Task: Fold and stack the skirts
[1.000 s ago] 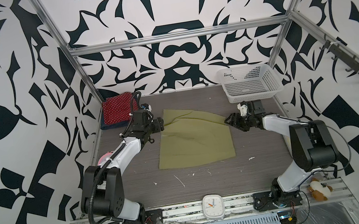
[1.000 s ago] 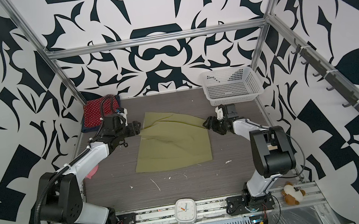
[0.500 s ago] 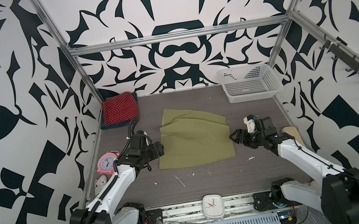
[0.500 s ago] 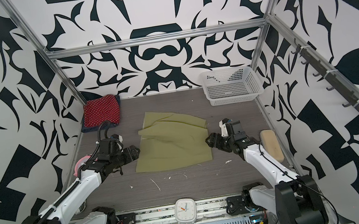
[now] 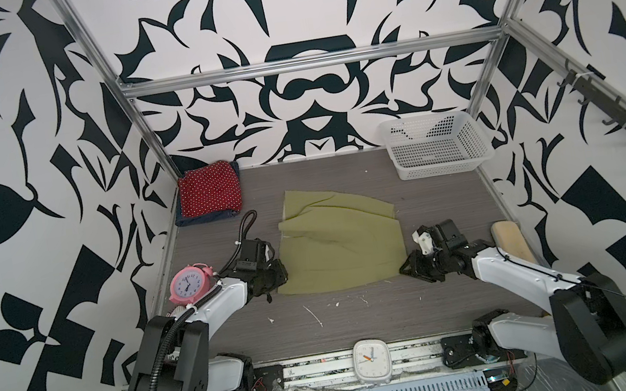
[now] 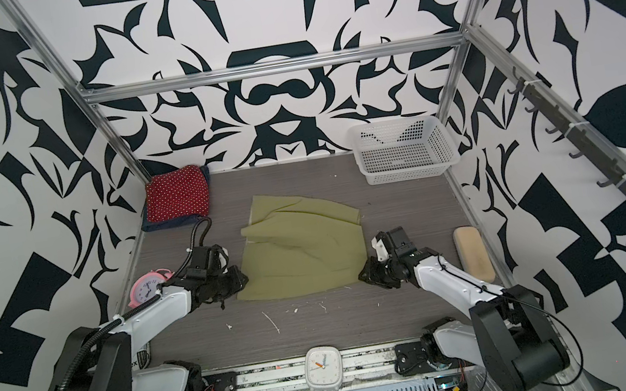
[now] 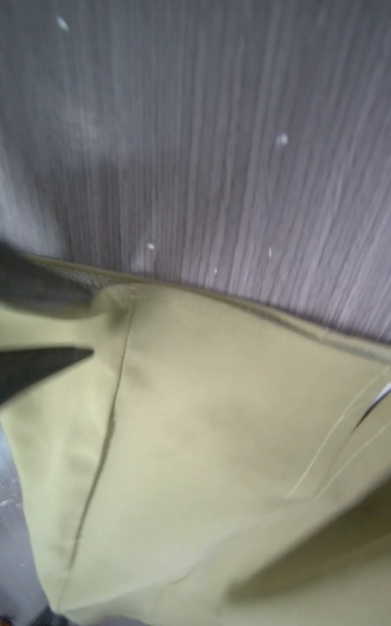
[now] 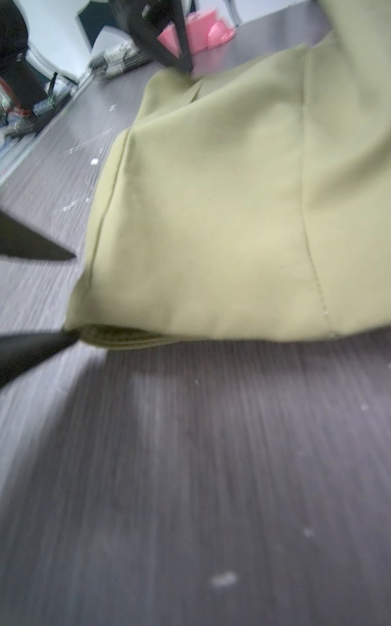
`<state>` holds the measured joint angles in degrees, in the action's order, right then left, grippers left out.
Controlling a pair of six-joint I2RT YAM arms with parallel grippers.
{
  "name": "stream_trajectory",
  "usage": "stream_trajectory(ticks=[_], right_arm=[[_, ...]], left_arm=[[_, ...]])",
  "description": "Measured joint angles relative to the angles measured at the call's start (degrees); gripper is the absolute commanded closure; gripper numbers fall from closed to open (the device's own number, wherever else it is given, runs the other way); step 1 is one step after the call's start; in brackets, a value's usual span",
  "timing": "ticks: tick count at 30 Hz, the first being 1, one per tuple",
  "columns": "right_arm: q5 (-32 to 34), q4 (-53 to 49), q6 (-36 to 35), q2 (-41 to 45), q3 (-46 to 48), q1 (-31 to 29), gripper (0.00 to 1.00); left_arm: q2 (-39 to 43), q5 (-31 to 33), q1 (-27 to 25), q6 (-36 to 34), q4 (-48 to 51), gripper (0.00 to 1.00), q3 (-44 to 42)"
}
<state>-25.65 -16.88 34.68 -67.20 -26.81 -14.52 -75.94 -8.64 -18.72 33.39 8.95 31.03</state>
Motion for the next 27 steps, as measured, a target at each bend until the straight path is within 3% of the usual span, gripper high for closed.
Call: stream_trajectory(ticks=[2,14,18,21,27], right_arm=[[0.0,0.0,-0.2,0.4,0.0,0.0,1.00],[2.0,-6.2,-2.2,9.0,-8.2,0.0,1.00],[2.3,-10.7,-2.4,10.5,-13.2,0.0,1.00],[3.7,-12.8,-3.6,12.1,-18.2,0.0,0.73],[2.2,-7.7,-2.8,11.4,-9.7,-0.2,0.62]], left_arm=[[0.4,-0.3,-0.1,0.1,-0.2,1.00,0.0],[17.3,5.7,-0.1,-1.2,7.7,1.00,4.3],[19.7,7.4,0.0,-3.2,12.9,1.00,10.5],[20.5,8.4,0.0,-5.2,14.3,1.00,16.7],[22.4,9.1,0.0,-7.0,13.8,1.00,15.4]])
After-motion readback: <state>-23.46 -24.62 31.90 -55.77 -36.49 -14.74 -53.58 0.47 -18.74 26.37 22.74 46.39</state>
